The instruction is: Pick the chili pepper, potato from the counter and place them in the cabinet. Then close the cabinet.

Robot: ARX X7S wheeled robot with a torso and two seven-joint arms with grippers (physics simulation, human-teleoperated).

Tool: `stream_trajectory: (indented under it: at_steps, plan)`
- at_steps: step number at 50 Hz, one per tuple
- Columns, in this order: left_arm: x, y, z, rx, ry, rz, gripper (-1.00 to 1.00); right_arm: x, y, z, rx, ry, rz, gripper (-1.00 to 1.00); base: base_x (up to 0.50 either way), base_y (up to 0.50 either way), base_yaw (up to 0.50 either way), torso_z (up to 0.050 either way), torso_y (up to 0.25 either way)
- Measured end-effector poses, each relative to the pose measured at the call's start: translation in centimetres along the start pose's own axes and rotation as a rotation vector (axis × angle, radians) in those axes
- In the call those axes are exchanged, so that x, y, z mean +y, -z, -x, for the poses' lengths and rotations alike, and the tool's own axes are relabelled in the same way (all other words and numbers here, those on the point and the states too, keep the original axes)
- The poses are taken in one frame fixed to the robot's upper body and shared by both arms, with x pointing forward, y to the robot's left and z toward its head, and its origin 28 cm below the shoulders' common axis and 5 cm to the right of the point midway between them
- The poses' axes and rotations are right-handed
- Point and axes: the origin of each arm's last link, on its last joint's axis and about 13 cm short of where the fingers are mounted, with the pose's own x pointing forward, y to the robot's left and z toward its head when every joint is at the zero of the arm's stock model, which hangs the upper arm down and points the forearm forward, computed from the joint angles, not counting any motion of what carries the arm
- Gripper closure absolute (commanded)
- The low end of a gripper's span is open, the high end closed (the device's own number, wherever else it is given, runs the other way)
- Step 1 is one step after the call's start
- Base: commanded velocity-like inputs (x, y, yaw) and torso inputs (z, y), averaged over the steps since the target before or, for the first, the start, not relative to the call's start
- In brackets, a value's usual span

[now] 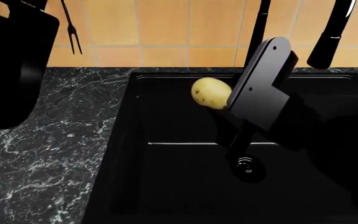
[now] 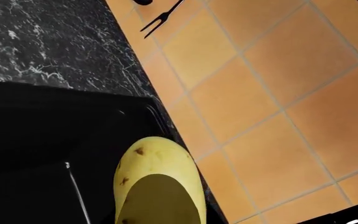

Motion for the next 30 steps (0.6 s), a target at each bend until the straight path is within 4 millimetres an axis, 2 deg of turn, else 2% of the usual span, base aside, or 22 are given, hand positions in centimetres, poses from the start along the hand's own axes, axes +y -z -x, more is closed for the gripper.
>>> stream_trajectory:
  at_steps: [18,30]
  plan:
    - [1.2,-2.1,-4.3,-0.027,-0.037,-0.052,1.0,0.2,0.3,-0.4,0.005,-0.006,-0.007,1.0,0.0,0.0,0.0,0.0,0.0]
    - [2.3,-2.7,-7.4,-0.016,-0.11,-0.094,1.0,0.4,0.4,-0.6,0.006,-0.012,-0.008,1.0,0.0,0.0,0.0,0.0,0.0]
